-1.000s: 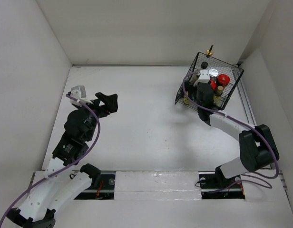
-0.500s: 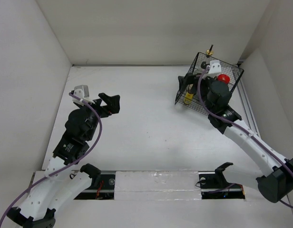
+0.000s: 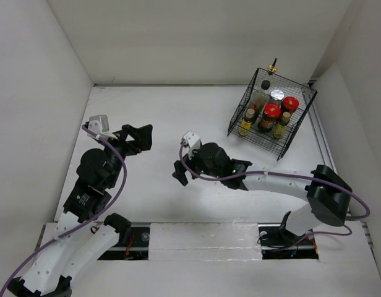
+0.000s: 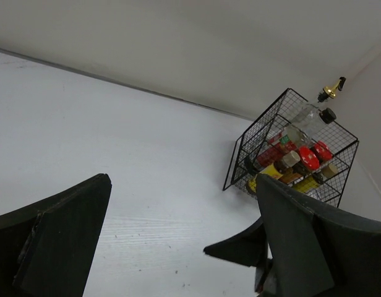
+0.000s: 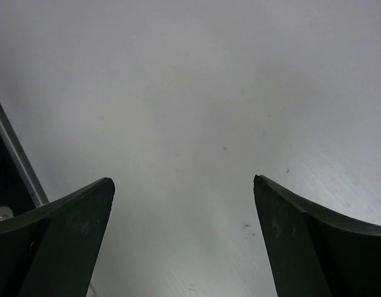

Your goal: Organize the condiment bottles

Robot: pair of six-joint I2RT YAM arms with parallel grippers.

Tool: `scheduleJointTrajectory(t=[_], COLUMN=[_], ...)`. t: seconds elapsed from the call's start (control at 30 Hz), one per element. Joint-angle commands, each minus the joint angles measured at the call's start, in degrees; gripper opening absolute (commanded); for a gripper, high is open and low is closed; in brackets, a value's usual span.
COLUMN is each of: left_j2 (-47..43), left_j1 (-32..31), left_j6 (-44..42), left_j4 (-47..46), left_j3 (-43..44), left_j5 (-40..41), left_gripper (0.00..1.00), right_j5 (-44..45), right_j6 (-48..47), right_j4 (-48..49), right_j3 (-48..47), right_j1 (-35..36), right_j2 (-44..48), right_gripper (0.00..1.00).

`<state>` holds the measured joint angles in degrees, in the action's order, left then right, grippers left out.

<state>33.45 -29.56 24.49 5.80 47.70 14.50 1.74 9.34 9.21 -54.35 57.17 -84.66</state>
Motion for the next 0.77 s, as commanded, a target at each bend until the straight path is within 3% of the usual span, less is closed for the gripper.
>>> scheduleJointTrajectory(t=[0.0,0.37,0.73], left_j2=[-0.9,-1.5,-0.4], left_j1=[-0.1,-0.1,-0.1], left_j6=[-0.7,-0.7,-1.2], left_j4=[-1.8,-1.8,-1.8], left_j3=[2.0,2.6,3.1], left_j5=[-1.1,-1.7,-1.7], left_gripper=[1.00,1.00,1.00], right_j5=[1.9,2.4,4.7], right_j6=[2.3,4.8,4.2], right_j4=[3.9,8.1,8.1], right_j3=[0.6,2.3,2.9], right_j1=[2.2,3.9,3.9], right_j2=[-0.8,-7.7,-6.0], right_gripper=[1.00,1.00,1.00])
